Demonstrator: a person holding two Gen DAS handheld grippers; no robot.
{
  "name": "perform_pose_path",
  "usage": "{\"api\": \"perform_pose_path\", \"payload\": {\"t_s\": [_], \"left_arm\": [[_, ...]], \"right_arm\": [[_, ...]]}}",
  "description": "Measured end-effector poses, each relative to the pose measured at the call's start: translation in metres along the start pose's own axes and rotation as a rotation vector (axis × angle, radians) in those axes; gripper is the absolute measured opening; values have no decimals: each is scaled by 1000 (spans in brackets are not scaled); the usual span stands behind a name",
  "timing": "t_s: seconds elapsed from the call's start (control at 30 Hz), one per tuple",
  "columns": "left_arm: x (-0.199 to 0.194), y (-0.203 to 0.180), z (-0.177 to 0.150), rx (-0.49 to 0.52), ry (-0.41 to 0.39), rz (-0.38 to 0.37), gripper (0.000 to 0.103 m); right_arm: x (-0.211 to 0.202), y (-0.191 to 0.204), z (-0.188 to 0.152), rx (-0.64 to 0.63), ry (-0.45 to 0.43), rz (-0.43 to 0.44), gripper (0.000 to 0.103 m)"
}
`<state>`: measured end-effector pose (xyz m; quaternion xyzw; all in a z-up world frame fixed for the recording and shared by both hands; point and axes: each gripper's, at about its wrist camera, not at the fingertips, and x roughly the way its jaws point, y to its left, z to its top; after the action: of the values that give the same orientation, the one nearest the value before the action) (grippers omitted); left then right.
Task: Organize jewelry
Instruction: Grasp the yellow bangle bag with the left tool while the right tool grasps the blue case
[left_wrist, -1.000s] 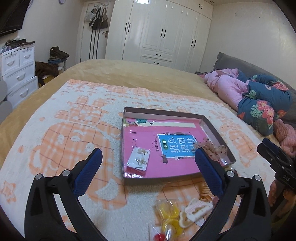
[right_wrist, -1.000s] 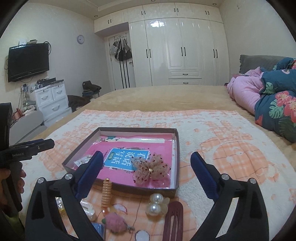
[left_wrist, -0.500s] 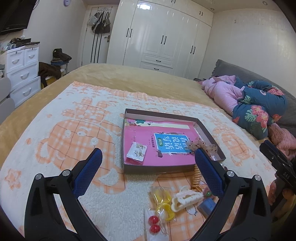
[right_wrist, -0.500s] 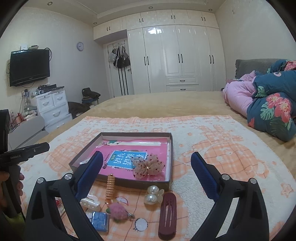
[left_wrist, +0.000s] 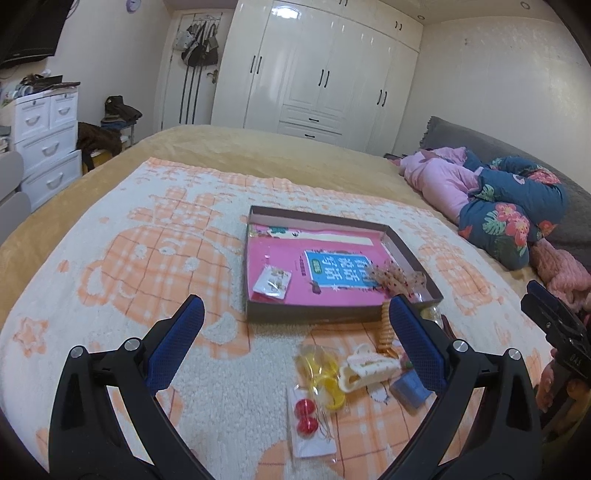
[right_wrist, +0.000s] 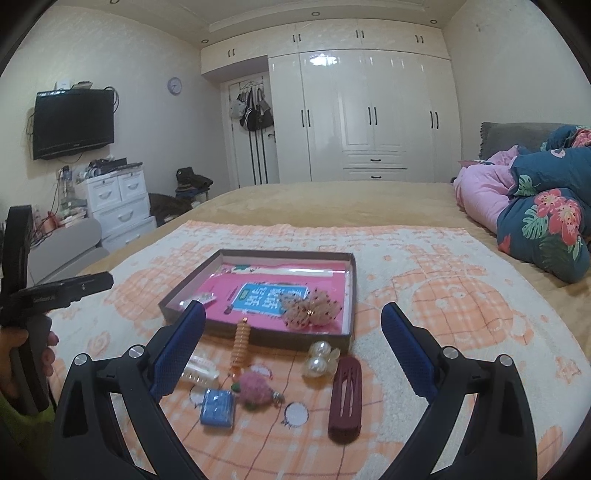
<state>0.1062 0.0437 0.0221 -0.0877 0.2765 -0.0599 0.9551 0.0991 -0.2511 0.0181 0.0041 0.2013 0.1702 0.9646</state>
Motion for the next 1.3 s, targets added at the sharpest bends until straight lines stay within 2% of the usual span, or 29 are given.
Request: {"api": "perform_pose_path", "payload": {"t_s": [0.4,0.83,1.03,1.3], "left_arm": [[6,-2,-34,37,83,-13,92],[25,-9,-56,107,176,-21,92],[37,-13,-63,129,218,-35,85],[58,-24,-70,193,267,-35,72]], "right_arm": [[2,23,-31,-31,76,43,93],[16,45,-55,-76,153,85,93],[30,50,-66,-81,206,96,93],[48,46,-76,-67,269,102,84]]}}
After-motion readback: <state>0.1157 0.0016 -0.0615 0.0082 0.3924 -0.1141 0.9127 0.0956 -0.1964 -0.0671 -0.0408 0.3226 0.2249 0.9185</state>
